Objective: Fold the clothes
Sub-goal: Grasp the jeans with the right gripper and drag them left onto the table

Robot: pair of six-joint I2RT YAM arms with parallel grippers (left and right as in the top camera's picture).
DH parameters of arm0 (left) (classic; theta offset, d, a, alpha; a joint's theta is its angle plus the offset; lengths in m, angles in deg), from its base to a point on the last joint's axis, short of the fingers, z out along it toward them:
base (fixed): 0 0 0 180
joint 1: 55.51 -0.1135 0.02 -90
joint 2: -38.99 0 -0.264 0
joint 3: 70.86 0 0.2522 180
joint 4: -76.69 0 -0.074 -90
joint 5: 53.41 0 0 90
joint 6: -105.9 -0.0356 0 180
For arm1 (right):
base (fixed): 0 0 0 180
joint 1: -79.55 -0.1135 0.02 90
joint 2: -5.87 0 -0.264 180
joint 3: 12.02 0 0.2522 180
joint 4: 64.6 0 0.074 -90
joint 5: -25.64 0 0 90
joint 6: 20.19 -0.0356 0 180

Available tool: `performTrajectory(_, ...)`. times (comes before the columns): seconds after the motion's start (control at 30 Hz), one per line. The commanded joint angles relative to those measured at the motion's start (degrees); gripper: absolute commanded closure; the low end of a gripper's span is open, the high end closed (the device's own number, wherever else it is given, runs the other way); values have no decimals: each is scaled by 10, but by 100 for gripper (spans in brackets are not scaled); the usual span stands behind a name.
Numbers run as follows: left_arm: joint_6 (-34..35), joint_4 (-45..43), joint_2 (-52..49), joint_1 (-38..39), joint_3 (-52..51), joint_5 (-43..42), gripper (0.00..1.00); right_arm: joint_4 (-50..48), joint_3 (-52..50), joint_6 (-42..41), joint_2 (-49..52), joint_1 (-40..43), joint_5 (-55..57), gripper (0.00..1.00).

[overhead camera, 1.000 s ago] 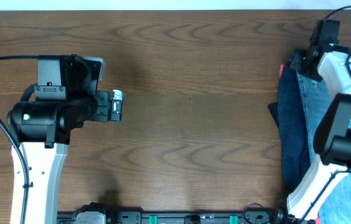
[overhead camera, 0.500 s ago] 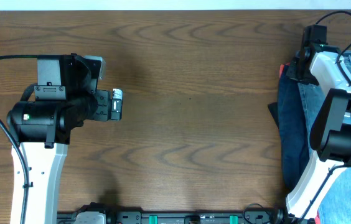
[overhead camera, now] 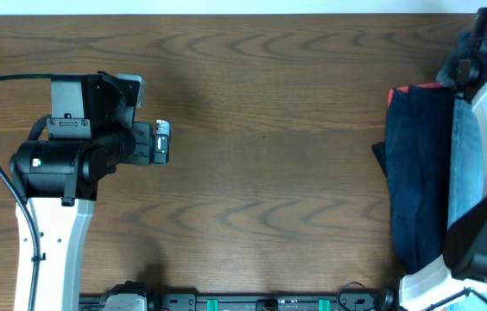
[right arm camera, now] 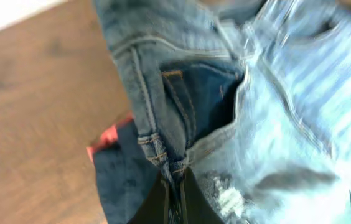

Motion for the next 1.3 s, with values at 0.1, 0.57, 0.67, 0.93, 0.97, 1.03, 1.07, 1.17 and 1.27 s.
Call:
performTrajectory(0.1, 7, 0, 44, -2, 68, 2, 2, -50, 83, 14, -108, 16, -43, 99)
performTrajectory(0.57, 8, -13, 152, -2, 182, 146, 2, -86, 299, -4, -121, -191, -248, 99)
performTrajectory(0.67, 8, -13, 165, -2, 201, 181, 2, -86, 299, -1, -100, -299, -272, 99)
performTrajectory(0.93, 7, -13, 173, -2, 242, 225, 2, -37, 300, 62, -61, -506, -151, 34)
performTrajectory(0.97, 7, -13, 173, -2, 242, 225, 2, -35, 300, 63, -68, -510, -129, 33)
performTrajectory(1.03, 8, -13, 170, -2, 242, 224, 2, -23, 300, 63, -88, -511, -95, 32)
performTrajectory(1.07, 10, -13, 167, -2, 242, 224, 2, -16, 300, 63, -98, -509, -84, 32)
performTrajectory(1.17, 21, -5, 147, -2, 240, 189, 2, 16, 300, 63, -135, -491, -60, 31)
performTrajectory(1.27, 23, 9, 107, -2, 226, 110, 2, 45, 300, 63, -165, -468, -58, 30)
